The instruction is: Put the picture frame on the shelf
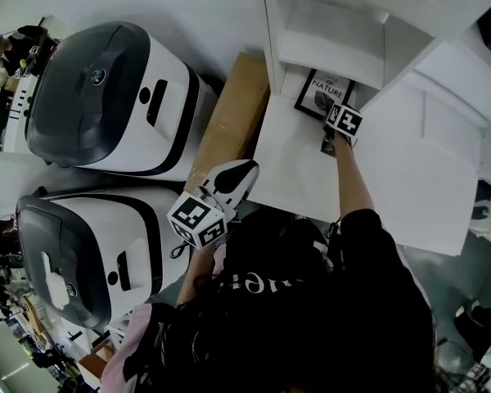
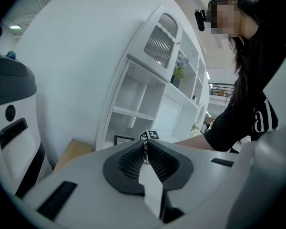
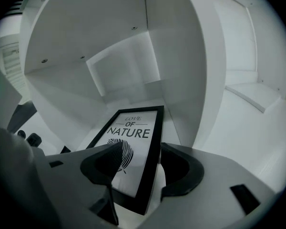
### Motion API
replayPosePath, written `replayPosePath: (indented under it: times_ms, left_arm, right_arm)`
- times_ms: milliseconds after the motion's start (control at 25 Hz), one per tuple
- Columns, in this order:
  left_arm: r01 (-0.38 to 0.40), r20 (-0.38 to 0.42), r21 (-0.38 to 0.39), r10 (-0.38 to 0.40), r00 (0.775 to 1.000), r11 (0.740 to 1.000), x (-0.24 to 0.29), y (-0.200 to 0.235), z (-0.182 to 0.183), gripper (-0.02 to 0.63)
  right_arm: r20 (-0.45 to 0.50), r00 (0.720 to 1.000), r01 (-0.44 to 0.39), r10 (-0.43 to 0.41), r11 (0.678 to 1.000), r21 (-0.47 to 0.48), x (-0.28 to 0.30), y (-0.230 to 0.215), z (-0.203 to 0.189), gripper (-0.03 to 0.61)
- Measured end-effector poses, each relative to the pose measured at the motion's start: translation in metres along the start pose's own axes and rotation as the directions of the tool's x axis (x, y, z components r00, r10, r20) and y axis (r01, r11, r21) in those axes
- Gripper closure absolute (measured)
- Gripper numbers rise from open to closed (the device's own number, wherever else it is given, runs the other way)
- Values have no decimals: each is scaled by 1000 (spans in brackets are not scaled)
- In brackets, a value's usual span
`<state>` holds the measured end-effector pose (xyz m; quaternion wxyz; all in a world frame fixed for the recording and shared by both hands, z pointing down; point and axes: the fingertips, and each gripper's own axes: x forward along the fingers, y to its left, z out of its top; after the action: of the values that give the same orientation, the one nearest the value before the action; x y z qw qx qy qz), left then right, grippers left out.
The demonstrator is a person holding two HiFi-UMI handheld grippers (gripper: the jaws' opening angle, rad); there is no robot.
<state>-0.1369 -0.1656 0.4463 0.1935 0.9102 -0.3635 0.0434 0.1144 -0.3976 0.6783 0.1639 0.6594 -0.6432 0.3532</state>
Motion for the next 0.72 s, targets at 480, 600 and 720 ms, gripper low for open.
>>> replayPosePath:
  times_ms: [480,600,720]
  left_arm:
    - [22,17,1,-22,1000,1000,-2,-5,2,584]
    - [33,22,3,-33,999,999,1,-9,3,584]
    - [41,30,6,-41,999,999,4,-13,4,585]
  right_arm:
    - [72,987,-135,141,987,-89,-41,22,23,333]
    - [79,975,-197,210,969,-150,-63,37,24,334]
    - [78,958,-256,276,945,-202,-89,53,23,334]
